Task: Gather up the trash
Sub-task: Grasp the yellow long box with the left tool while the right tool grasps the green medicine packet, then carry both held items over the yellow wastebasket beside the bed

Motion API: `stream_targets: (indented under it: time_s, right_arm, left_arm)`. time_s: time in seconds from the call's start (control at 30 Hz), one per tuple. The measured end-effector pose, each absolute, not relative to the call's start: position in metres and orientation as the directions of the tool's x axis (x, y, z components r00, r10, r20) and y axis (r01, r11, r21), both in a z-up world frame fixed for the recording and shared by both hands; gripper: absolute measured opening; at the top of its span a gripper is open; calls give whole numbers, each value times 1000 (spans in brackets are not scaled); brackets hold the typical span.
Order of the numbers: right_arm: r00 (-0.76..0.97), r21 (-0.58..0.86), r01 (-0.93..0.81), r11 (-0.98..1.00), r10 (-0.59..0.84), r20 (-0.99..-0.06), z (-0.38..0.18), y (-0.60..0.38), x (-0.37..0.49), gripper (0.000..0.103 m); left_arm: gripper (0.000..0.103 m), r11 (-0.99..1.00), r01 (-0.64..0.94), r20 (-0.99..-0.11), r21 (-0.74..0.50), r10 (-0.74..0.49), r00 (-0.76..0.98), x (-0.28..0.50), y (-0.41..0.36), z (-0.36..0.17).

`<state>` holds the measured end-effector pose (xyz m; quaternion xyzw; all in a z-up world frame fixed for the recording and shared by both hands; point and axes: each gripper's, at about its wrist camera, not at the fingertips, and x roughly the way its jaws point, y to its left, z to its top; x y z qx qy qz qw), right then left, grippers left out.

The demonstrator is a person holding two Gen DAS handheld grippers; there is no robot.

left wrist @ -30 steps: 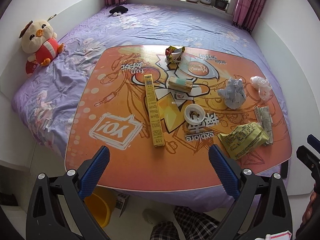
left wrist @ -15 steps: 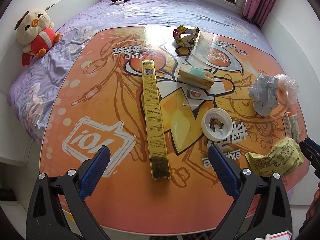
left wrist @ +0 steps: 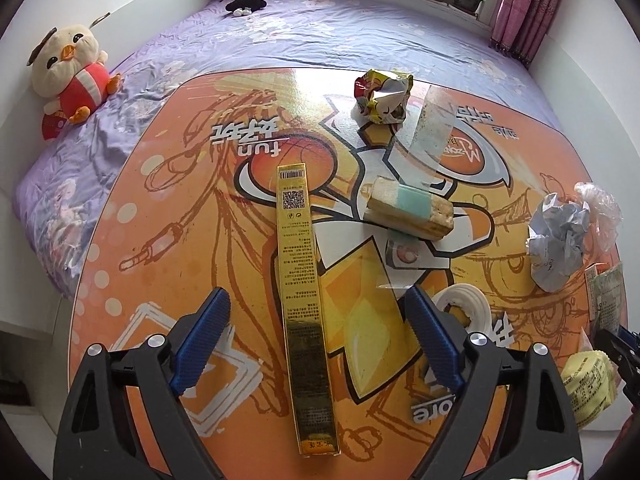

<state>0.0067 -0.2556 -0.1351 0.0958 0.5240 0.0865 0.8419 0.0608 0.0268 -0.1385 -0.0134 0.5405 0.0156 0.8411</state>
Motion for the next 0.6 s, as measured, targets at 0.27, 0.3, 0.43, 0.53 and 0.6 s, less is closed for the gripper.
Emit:
stream_targets:
  time_s: [0.27, 0.3, 0.43, 0.53, 0.6]
  right_arm:
    - [436, 287, -70, 955, 288, -852, -134, -255, 7, 12]
    - [437, 293, -70, 954, 293, -850, -133, -256, 7, 11]
    - [433, 296, -83, 951, 302, -849, -131, -256, 8, 6]
    - [437, 290, -93, 953, 300, -848, -129, -254, 8, 6]
    - [437, 291, -100, 952, 304, -846, -127, -252, 7, 6]
  left_arm:
    - [25, 998, -58, -893, 5, 30, 449, 60, 40, -132]
    - [20, 997, -68, -893, -20, 13, 449, 61, 46, -131]
    - [18, 992, -89, -893, -93, -44, 448, 61, 55, -131]
    - [18, 990, -81, -888, -112, -63, 456, 59, 55, -129]
    - [18, 989, -76, -884, -123, -74, 462, 57, 54, -126]
